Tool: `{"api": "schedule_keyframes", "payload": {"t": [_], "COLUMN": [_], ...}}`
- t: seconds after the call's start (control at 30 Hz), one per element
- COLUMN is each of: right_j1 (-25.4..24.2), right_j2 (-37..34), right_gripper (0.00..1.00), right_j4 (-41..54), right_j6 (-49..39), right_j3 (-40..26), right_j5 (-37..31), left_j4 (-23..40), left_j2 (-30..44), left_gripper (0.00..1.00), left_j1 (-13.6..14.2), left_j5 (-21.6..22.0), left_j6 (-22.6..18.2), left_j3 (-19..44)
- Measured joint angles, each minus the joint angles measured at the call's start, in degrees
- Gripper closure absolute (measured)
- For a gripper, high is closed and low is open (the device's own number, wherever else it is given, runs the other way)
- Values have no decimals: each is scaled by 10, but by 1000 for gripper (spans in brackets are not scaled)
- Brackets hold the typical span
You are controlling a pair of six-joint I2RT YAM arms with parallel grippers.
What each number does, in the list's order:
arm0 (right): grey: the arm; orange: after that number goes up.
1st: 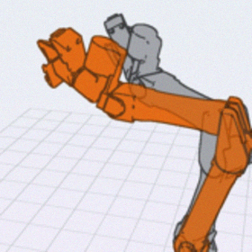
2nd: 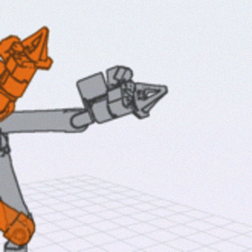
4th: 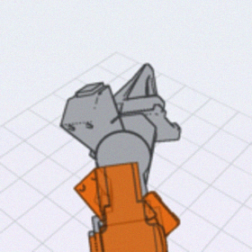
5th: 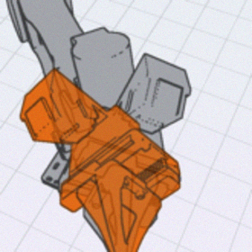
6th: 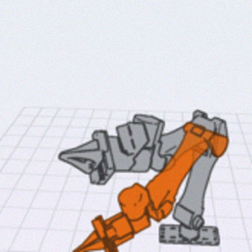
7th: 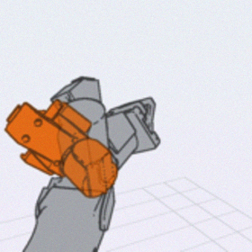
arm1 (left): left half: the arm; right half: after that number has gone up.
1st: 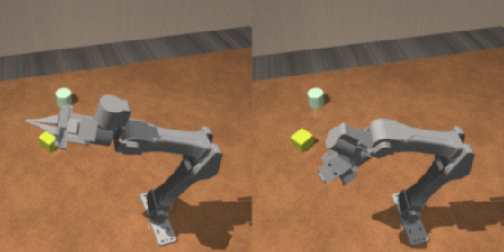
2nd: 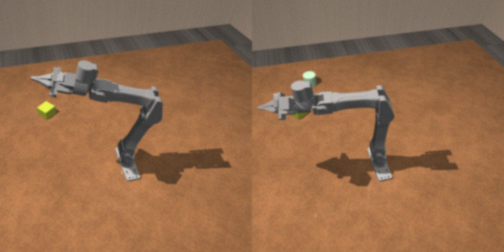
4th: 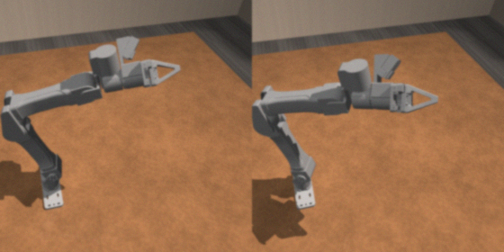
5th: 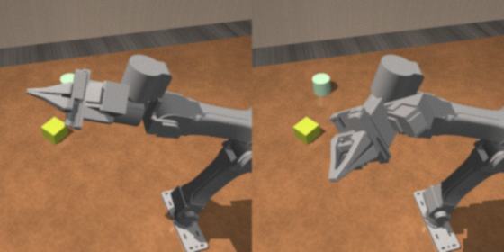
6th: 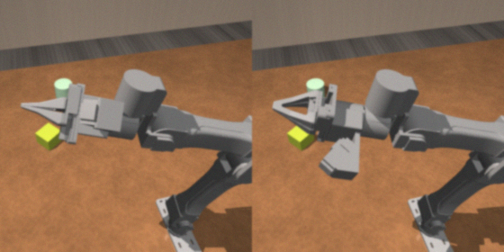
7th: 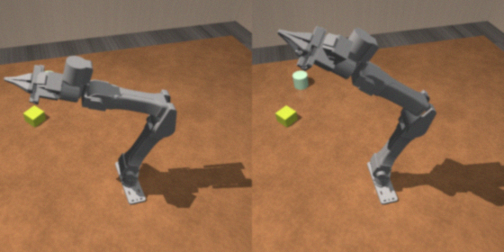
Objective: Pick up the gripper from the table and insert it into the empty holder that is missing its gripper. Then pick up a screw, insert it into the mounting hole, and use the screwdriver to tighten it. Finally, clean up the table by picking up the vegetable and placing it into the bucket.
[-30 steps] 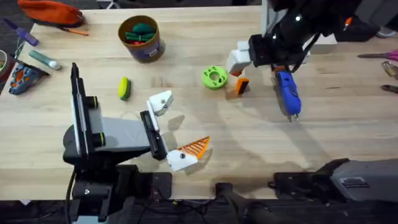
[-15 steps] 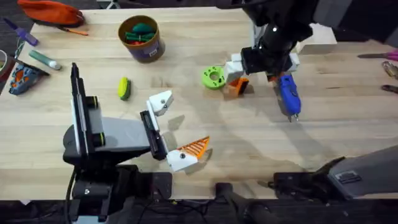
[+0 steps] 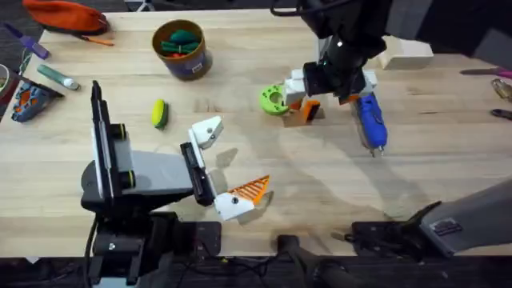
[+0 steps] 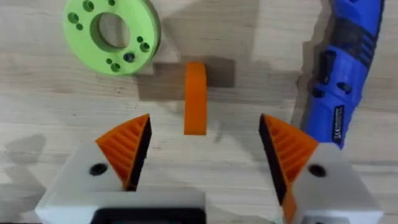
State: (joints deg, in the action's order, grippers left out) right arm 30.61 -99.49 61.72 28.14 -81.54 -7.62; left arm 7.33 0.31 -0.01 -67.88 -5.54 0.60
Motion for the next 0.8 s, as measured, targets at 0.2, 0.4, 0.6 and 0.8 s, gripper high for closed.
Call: {"api": "schedule_keyframes", "payload": {"t": [0.2, 0.4, 0.6, 0.8], "right_j1": [-1, -1, -1, -7], "right_j2": [-26, -28, -28, -28], "right_gripper": [41, 110, 204, 271], "right_j4": [-9, -22, -22, -22], "right_j6": [2, 2, 2, 2], "right_j3": [0, 0, 0, 0], "right_j5": [14, 17, 26, 29], "left_j4": [0, 0, 0, 0], "left_j2": [0, 0, 0, 0], "left_gripper": [14, 14, 14, 13], "left_j1": [0, 0, 0, 0], "left_j5": [0, 0, 0, 0], "left_j6": [0, 0, 0, 0], "left_j3": [0, 0, 0, 0]}}
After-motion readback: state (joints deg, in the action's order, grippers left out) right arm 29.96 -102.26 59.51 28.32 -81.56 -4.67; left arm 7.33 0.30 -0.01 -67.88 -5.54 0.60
